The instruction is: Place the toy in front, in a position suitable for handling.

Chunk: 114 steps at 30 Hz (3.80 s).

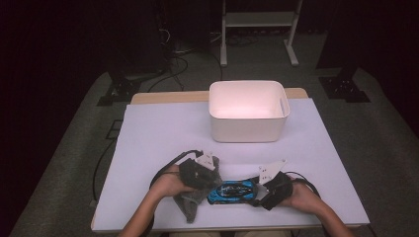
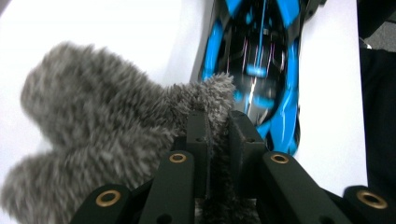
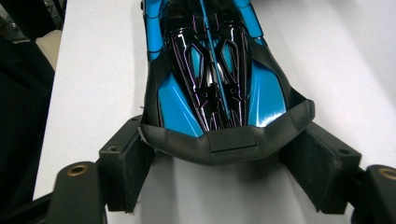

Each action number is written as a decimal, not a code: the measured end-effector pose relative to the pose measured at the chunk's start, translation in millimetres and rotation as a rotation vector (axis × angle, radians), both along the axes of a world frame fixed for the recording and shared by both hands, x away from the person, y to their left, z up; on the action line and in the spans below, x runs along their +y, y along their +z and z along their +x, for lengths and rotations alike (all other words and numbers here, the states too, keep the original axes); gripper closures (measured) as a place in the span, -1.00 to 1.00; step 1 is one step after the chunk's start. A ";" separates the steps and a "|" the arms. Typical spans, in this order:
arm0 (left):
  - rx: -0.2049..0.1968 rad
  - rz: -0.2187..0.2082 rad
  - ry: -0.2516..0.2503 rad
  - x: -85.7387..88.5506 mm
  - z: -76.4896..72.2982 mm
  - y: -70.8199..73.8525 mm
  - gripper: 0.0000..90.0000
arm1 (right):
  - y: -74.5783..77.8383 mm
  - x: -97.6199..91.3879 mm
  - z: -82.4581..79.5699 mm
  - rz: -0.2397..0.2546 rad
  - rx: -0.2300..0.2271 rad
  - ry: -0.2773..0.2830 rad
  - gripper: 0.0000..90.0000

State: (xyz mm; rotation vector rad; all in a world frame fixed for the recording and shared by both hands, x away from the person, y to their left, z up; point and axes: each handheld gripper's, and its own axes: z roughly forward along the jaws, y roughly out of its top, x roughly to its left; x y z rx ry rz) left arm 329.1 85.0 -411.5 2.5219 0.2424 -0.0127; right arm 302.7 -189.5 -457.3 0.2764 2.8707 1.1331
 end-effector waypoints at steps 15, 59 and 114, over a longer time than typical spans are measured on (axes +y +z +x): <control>-0.001 -0.003 -0.132 -63.8 7.4 10.8 0.80 | -0.2 -0.1 0.2 0.002 -0.001 0.002 -0.44; 0.012 -0.006 -0.276 -97.6 -18.1 5.2 0.80 | -1.1 -1.6 -0.6 0.014 0.000 0.000 -0.43; 0.049 -0.047 -0.144 -17.3 -24.3 0.6 0.72 | -5.3 11.8 -0.1 0.045 -0.021 -0.008 -0.57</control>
